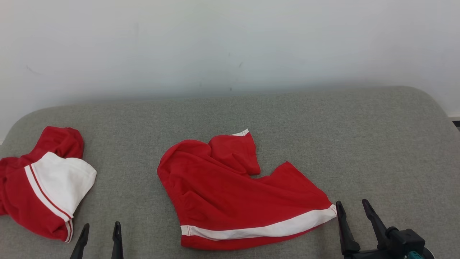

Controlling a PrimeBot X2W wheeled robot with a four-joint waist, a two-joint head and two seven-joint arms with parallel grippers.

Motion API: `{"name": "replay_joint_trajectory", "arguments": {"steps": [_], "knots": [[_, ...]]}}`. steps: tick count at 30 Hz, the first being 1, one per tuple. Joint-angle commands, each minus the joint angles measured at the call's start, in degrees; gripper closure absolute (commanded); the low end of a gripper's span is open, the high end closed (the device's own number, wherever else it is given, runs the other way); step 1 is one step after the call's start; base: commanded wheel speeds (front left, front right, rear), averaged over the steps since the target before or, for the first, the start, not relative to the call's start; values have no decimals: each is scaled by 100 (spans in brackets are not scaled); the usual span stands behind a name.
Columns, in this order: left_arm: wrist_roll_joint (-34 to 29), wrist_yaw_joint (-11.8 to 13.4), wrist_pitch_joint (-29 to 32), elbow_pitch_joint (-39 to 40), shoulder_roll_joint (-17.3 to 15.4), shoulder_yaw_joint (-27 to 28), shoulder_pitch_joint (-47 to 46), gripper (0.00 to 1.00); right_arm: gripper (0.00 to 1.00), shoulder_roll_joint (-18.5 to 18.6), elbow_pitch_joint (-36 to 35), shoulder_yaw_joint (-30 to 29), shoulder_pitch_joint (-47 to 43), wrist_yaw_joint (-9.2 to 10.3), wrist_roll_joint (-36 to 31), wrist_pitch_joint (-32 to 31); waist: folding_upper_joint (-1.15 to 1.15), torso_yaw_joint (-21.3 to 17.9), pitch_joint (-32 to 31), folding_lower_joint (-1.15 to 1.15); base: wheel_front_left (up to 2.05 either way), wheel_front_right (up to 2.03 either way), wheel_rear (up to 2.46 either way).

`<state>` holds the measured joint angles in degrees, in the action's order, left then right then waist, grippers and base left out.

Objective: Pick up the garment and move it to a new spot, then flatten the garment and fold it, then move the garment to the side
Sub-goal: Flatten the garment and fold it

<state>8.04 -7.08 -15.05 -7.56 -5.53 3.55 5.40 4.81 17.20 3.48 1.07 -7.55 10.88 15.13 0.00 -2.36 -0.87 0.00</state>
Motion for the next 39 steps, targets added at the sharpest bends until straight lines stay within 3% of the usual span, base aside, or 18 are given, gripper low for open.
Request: {"name": "replay_joint_trajectory", "arguments": {"steps": [1, 12, 22, 29, 39], "knots": [[-66, -17, -19, -18, -18, -5, 7, 0, 0, 8, 8, -1, -45, 13, -18, 2, 0, 0, 5, 0, 0, 0, 0], [97, -37, -19, -69, 79, -99, -90, 0, 0, 5, 64, -28, 13, 13, -56, 2, 0, -4, 26, 0, 0, 0, 0], [518, -36, -19, -796, -185, -1552, -444, 0, 0, 295, 730, 143, 438, 13, -118, -94, 0, -76, 126, 0, 0, 0, 0], [983, -37, -19, -1531, -275, -2178, -845, 0, 0, 450, 1352, 317, 800, 13, -27, -121, 0, -128, 265, 0, 0, 0, 0], [1494, -37, -19, -2279, -409, -2658, -1479, 0, 0, 560, 2278, 699, 1354, 13, 197, -42, 0, -160, 400, 0, 0, 0, 0]]}}
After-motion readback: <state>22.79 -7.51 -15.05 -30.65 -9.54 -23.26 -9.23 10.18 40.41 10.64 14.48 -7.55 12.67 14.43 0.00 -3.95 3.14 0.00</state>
